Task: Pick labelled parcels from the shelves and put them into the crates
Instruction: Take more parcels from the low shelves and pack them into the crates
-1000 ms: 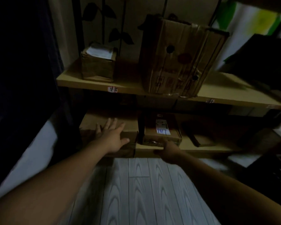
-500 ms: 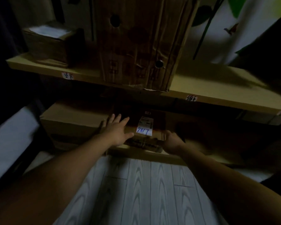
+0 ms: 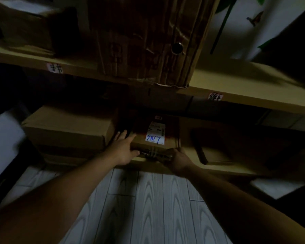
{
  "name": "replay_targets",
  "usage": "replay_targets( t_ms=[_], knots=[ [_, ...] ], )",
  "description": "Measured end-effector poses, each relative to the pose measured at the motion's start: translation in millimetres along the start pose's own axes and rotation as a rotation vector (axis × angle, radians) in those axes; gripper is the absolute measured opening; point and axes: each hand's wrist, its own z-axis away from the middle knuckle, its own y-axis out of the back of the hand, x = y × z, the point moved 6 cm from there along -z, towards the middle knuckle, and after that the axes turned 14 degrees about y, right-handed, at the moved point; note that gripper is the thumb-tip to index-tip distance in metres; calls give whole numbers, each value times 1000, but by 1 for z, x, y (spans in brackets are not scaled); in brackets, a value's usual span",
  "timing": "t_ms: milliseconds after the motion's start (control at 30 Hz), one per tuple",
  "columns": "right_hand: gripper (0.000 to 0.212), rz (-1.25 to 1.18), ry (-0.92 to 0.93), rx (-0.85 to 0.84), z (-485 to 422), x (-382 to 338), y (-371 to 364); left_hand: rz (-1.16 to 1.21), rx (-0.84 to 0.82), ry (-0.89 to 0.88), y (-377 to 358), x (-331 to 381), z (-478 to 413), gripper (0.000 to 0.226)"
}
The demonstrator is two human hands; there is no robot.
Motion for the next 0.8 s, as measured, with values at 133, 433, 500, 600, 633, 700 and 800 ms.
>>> replay_targets(
  t_ms=[133,433,500,600,633,700,800],
  knots=[
    [53,-24,-134,17,17,-4,7,123,-107,51,0,-3,1,77],
    [79,-39,-42,26,-21,20,-8,218,-208,140,-27,2,-31,75],
    [64,-161,-63,112,-17,23,-12,252,-178,131,-35,-2,-31,67],
    [36,-259,-117,293,-4,34,-12,333,-42,156,-29,-9,-25,43],
    [32,-286,-153,351,1,37,-11,354,0,178,-27,-11,-23,36],
    [35,-412,-231,469,7,46,-12,430,21,244,-28,-18,-19,40],
    [51,-481,-246,515,15,48,-19,514,-33,285,-41,-28,-9,73]
  ],
)
